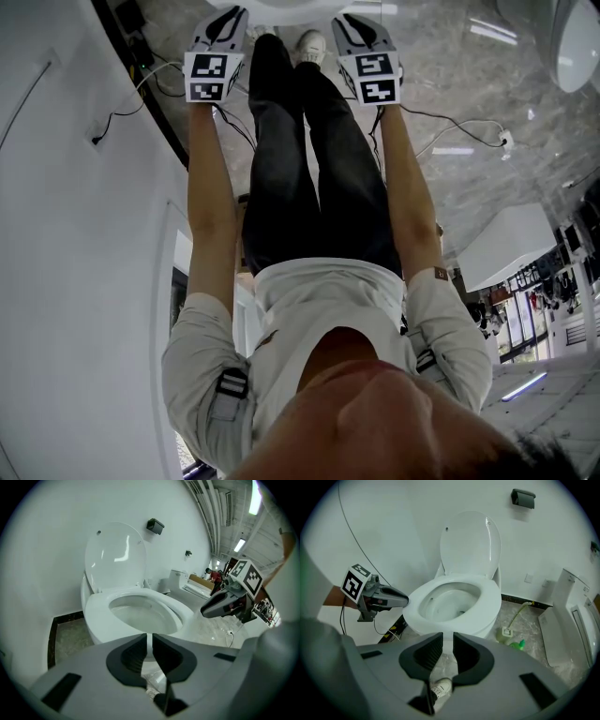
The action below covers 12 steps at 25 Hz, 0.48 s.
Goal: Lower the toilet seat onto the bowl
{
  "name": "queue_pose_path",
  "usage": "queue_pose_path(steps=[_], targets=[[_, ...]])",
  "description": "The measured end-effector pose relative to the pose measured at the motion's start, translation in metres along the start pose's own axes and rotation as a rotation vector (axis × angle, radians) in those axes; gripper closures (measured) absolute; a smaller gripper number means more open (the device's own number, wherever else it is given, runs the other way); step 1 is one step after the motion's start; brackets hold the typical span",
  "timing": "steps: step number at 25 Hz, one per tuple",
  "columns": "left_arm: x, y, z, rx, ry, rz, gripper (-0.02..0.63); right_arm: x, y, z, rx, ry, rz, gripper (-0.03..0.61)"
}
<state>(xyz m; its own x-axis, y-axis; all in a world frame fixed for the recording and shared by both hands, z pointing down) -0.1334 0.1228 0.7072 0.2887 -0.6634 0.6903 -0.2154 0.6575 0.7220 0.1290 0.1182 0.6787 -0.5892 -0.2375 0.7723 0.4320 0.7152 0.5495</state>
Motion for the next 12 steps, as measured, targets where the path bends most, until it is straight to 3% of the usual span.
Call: queue_pose_path(steps=[12], targets=[[-0.029, -0.027, -0.001, -0.034, -0.021, -0.101, 0.591, -0.017, -0.023, 0.007, -0.046, 0.017, -0.086, 0.523]])
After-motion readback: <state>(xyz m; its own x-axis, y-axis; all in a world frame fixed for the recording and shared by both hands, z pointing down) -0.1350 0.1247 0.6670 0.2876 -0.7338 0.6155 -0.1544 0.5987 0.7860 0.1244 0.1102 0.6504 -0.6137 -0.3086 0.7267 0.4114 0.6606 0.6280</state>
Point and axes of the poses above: the fingertips, and each gripper's own axes: x forward along the fingers, z to its left, y out of its underside, the point moved 10 cm from there along -x, backward along the fingers, and after that the axes turned 13 degrees about -y, right-handed, at the moved point
